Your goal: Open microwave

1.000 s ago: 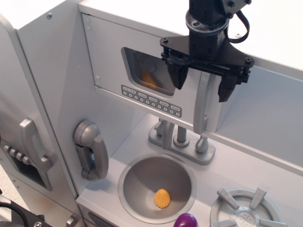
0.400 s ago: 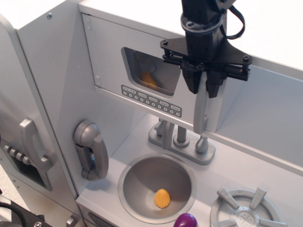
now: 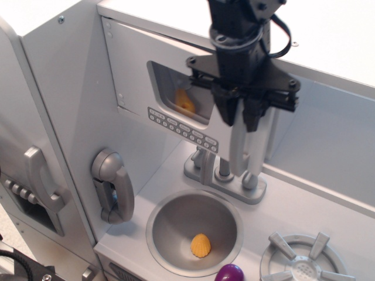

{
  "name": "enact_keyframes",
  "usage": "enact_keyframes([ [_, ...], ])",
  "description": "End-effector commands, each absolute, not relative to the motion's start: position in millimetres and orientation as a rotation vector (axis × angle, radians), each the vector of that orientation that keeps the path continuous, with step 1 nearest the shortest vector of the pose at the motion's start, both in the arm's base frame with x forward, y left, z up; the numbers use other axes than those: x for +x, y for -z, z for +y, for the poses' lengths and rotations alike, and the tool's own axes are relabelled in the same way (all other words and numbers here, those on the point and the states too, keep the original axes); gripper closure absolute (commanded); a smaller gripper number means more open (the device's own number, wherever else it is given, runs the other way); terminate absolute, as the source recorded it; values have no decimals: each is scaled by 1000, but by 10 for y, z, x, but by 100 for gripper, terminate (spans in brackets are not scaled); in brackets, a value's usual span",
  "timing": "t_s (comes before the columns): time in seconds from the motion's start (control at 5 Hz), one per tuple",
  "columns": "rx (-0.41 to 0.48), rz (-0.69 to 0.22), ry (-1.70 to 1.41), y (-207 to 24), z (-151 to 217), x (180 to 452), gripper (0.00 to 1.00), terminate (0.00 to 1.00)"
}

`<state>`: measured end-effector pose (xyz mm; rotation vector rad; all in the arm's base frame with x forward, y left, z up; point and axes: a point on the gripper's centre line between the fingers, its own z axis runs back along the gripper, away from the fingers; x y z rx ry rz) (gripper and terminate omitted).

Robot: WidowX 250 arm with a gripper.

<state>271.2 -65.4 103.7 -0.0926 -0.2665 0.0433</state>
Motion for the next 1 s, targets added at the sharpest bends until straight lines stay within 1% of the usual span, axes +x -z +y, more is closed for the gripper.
enact_keyframes([
  [0.0,-62,-131,28,-1342,-511,2307,0,0],
  [0.2,-33,-25,117,-1379,-555,2065,0,0],
  [0.4,-50,-10,112,-1289,-875,2040,0,0],
  [0.6,-70,2,123,-1213,-1209,2113,0,0],
  [0.8,-111,-44,113,-1232,-1526,2321,0,0],
])
